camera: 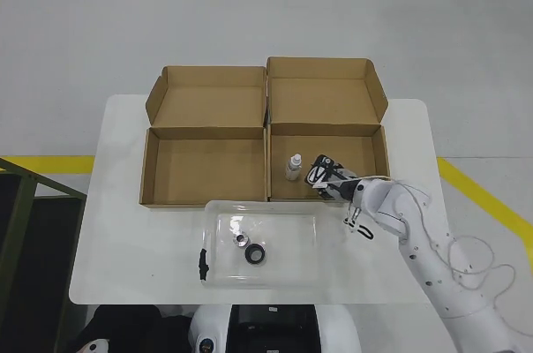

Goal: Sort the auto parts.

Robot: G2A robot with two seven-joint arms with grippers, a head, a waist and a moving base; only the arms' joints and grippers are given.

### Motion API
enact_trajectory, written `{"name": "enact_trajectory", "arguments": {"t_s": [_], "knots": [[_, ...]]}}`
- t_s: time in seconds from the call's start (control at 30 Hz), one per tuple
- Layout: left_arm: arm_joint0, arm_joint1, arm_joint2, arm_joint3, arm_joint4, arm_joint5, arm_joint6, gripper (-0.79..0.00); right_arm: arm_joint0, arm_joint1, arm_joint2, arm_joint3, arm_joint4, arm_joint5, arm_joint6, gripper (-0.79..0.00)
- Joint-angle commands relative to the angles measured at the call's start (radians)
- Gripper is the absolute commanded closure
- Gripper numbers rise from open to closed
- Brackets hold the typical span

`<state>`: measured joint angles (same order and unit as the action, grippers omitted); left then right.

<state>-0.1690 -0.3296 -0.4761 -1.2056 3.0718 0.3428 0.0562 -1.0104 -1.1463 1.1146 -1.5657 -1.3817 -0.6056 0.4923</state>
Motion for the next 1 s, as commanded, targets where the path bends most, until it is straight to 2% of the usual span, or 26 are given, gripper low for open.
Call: {"name": "enact_trajectory", "arguments": {"t_s": [0.0,0.1,0.23,0.3,0.37,0.57,0.63,0.87,0.97], "knots": [[0.0,0.0,0.0,0.0,0.0,0.0,0.0,-0.785,0.008,-0.002,-0.01,0.012,0.001,0.003,0.004,-0.018],[0.0,0.0,0.0,0.0,0.0,0.0,0.0,-0.785,0.017,-0.006,-0.024,0.027,0.005,0.007,0.012,-0.108],[0.0,0.0,0.0,0.0,0.0,0.0,0.0,-0.785,0.031,-0.01,-0.039,0.05,0.006,0.012,0.015,-0.166],[0.0,0.0,0.0,0.0,0.0,0.0,0.0,-0.785,0.037,-0.012,-0.044,0.06,0.007,0.016,0.014,-0.277],[0.0,0.0,0.0,0.0,0.0,0.0,0.0,-0.785,0.042,-0.013,-0.048,0.067,0.006,0.02,0.014,-0.348],[0.0,0.0,0.0,0.0,0.0,0.0,0.0,-0.785,0.046,-0.015,-0.048,0.06,0.015,0.03,0.002,-0.388],[0.0,0.0,0.0,0.0,0.0,0.0,0.0,-0.785,0.038,-0.013,-0.034,0.037,0.017,0.035,-0.006,-0.437],[0.0,0.0,0.0,0.0,0.0,0.0,0.0,-0.785,-0.018,0.004,0.038,-0.1,0.019,0.03,-0.019,-0.548],[0.0,0.0,0.0,0.0,0.0,0.0,0.0,-0.785,-0.057,0.012,0.062,-0.177,0.008,0.018,-0.026,-0.557]]}}
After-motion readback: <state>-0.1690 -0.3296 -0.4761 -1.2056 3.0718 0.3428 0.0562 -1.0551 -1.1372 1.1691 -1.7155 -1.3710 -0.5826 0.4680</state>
